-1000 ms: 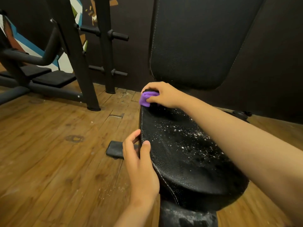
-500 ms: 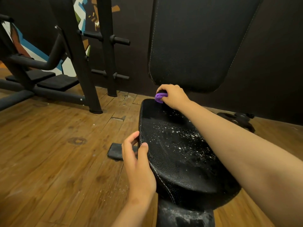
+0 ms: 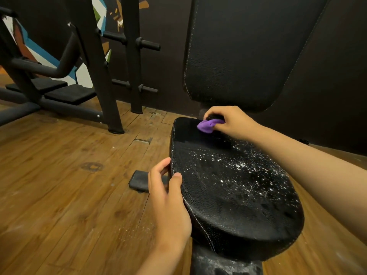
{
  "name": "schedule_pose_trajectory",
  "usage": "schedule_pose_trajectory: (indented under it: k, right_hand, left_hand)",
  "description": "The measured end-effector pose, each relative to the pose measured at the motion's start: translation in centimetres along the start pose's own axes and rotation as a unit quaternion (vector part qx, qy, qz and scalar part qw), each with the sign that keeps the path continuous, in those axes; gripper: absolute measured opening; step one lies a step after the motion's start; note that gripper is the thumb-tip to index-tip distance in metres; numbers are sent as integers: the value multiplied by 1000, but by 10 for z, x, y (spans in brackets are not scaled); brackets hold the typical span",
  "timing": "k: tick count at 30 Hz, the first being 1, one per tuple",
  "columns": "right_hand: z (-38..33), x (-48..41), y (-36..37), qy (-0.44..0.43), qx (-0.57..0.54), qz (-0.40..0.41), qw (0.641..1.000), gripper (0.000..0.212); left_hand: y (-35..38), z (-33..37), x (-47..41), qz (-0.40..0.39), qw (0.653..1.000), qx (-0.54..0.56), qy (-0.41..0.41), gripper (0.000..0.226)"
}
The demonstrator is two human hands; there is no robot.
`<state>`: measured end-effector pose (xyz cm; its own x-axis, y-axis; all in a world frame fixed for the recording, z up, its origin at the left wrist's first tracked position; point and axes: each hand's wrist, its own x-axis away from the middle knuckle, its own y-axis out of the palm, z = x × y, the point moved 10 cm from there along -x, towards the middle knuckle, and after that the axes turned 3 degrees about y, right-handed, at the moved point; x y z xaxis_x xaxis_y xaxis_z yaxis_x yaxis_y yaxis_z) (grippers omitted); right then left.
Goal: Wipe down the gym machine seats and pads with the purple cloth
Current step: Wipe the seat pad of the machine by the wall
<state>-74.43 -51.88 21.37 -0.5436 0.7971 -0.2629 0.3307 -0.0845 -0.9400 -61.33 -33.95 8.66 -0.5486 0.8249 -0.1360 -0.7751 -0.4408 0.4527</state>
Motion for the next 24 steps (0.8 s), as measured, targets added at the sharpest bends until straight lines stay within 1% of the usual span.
schedule_pose_trajectory:
  k: [3, 4, 6, 9, 12, 15, 17, 18, 20, 24]
  right_hand:
    - [53, -14, -7, 95, 77, 42, 992, 25]
    - [64, -15, -6, 119, 88, 46, 988, 26]
    - [69, -15, -3, 136, 79, 56, 986, 29]
    - [54, -6, -4, 111, 0, 67, 992, 26]
    - [16, 16, -2, 43, -54, 22, 997, 21]
    - [-20, 43, 2, -13, -45, -26, 999, 22]
    - [-19, 49, 0, -17, -25, -34, 999, 23]
    - [-11, 46, -3, -13, -9, -26, 1000, 23]
    - [18, 37, -10, 19, 33, 8, 999, 22]
    - [91, 21, -17, 154, 71, 73, 983, 21]
  left_hand:
    - [0, 0, 0, -2, 1000, 5, 1, 28]
    - [0, 1, 0, -3, 1000, 6, 0, 28]
    - [0, 1, 0, -5, 1000, 8, 1, 28]
    - [0, 2, 0, -4, 1000, -1, 11, 29]
    - [0, 2, 0, -3, 1000, -3, 9, 28]
    - [1, 3, 0, -11, 1000, -9, 11, 27]
    - [2, 4, 1, -14, 1000, -12, 11, 27]
    - [2, 4, 1, -14, 1000, -14, 12, 26]
    - [1, 3, 0, -13, 1000, -20, 16, 26]
    - [1, -1, -1, -10, 1000, -9, 9, 26]
